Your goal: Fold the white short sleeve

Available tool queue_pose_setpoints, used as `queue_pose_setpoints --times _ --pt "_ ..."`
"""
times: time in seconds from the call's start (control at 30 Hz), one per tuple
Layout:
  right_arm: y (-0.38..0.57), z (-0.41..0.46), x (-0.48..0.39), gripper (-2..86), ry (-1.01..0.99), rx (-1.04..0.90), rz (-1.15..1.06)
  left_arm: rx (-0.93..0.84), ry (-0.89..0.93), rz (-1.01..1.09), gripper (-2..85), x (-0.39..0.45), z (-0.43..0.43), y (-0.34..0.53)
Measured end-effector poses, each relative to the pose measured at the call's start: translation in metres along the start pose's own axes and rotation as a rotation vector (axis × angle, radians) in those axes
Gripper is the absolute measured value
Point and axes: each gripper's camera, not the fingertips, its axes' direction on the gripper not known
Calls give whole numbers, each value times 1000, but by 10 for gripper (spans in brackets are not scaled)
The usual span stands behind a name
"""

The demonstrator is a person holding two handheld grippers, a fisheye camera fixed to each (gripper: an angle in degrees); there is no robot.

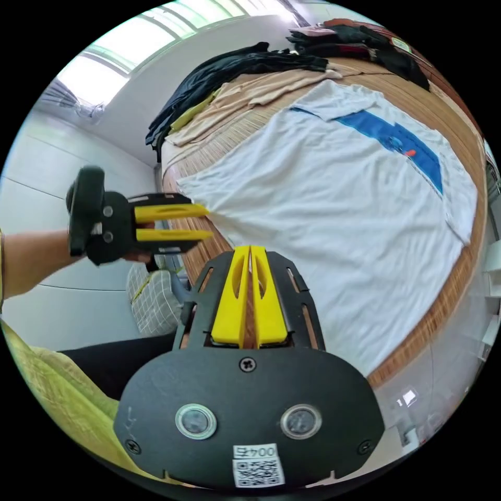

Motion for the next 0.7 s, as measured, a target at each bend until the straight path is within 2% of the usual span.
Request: queue_pose_setpoints --times 0.3,0.57,0.7 --pt "-83 97 -15 -7 -89 -190 -60 85 -34 79 69 22 -9 35" --pt "-93 103 -10 -5 -149 -187 -48 180 -275 272 44 76 -17 85" --pt "-99 100 -15 -1 -174 -179 -21 171 -288 213 47 70 -25 102"
